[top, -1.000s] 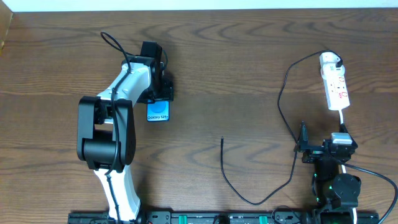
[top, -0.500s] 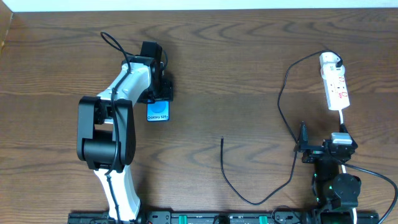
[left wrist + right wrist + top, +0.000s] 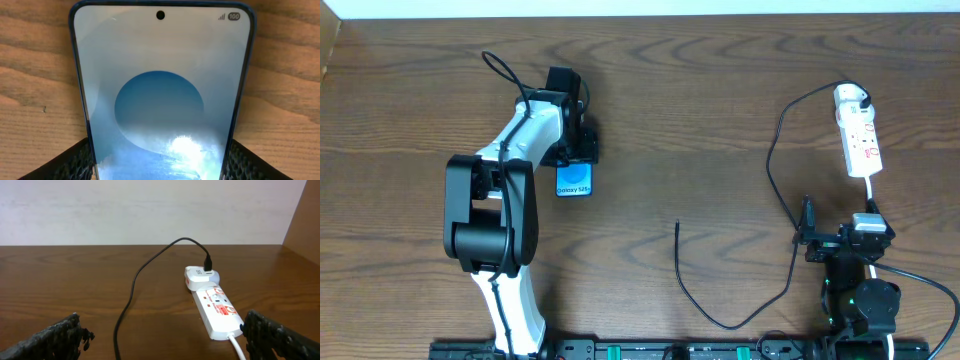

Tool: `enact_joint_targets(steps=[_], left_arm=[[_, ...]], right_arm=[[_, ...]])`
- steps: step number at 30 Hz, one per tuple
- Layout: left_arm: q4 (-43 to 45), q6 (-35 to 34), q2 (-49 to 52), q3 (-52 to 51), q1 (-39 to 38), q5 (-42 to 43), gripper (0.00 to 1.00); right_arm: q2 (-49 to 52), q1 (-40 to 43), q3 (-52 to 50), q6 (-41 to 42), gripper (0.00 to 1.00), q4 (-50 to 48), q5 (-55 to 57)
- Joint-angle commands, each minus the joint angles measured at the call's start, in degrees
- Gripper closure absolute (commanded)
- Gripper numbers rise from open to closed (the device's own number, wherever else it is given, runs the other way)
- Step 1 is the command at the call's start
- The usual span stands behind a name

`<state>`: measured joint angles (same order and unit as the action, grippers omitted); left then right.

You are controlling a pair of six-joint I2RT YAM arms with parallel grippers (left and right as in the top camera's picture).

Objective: Plug charger to phone and switch on socket
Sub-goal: 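Close the left gripper on the phone's bottom edge, then lift the phone with the left gripper and tilt it upright toward center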

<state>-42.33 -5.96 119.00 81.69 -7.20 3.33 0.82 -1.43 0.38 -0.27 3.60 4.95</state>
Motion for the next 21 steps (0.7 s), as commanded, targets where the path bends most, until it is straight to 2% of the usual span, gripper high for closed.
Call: enact_joint_targets(steps=[1,16,19,21], left_arm=[[-1.1,0.4,-1.0,0.7,0.0,0.7,0.92],[-4.0,0.3,-9.7,0.7,0.0,0.7,0.93],[-5.2,0.3,-11.0,0.7,0.0,4.6,0.93],[-5.4,0.3,-11.5,0.7,0.0,10.5,0.93]], right_arm=[[-0.4,-0.5,-0.1,-0.4,0.01,0.1,0.5],[-0.4,-0.5,-0.1,-0.4,0.01,0.1,0.5],[-0.4,-0.5,-0.1,-0.4,0.01,0.1,0.5],[-0.4,-0.5,-0.1,-0.4,0.01,0.1,0.5]])
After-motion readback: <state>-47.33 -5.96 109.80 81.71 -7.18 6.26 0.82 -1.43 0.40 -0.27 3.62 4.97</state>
